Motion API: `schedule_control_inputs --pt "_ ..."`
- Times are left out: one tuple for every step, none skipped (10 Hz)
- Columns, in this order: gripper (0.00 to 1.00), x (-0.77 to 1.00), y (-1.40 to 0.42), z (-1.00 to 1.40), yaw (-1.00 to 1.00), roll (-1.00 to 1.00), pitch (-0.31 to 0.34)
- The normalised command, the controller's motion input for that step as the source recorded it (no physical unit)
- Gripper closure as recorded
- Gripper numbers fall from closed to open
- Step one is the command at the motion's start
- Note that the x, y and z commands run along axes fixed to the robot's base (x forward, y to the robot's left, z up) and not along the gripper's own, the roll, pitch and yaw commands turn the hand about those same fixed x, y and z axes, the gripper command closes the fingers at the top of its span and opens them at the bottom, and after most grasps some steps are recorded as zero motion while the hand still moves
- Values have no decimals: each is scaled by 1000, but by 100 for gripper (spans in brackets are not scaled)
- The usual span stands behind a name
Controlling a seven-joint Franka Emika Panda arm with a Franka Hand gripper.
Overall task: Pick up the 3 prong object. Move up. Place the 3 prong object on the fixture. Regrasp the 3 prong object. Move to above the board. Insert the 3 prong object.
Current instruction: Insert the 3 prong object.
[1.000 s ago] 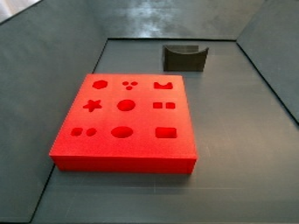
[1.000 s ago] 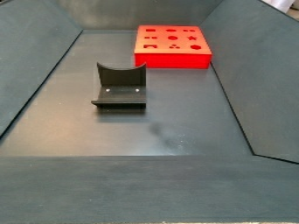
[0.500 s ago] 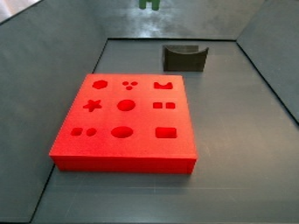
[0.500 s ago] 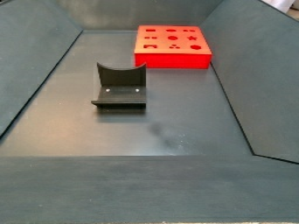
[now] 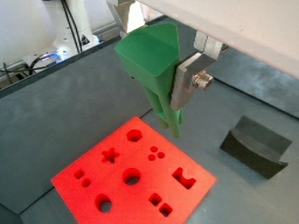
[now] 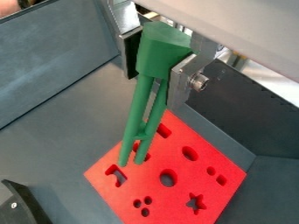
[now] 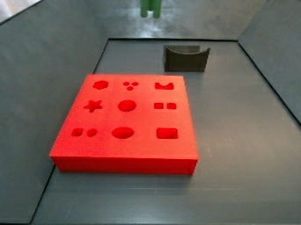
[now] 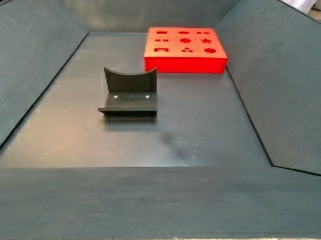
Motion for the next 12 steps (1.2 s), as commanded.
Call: schedule_control_inputs --pt "100 143 389 91 20 -500 124" --pt "100 63 311 0 200 -500 54" --pt "100 -66 0 -57 837 -294 116" --pt "100 -29 0 -120 883 -253 107" --pt "100 0 0 -186 900 -226 80" --pt "100 0 0 -223 903 -216 44" --pt "100 0 0 -320 894 -209 0" --pt "100 0 0 -354 914 -196 -13" --pt "100 0 0 -351 937 -176 0" --pt "100 0 0 -360 946 -171 0" --pt "100 -11 57 -571 951 -154 -91" --pt "100 -26 371 -831 880 -44 -156"
